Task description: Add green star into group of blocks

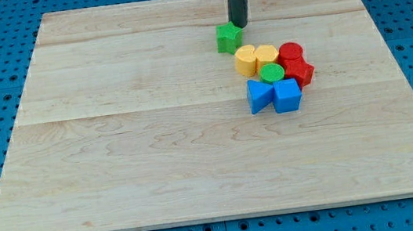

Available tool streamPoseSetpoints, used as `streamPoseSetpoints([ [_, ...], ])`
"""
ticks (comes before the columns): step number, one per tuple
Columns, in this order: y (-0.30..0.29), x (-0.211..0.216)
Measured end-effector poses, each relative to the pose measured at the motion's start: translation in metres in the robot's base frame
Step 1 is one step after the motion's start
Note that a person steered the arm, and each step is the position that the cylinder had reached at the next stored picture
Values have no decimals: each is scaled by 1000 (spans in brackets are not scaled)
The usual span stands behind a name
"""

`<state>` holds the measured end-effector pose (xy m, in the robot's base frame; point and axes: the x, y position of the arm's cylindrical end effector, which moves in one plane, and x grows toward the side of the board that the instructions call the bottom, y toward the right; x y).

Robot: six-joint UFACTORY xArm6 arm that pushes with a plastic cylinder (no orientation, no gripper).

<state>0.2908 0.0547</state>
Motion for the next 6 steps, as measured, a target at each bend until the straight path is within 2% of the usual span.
streamPoseSetpoints([
  [1,-59,10],
  [2,-64,20],
  [3,-56,-10],
  [4,-31,4],
  [6,-69,48],
])
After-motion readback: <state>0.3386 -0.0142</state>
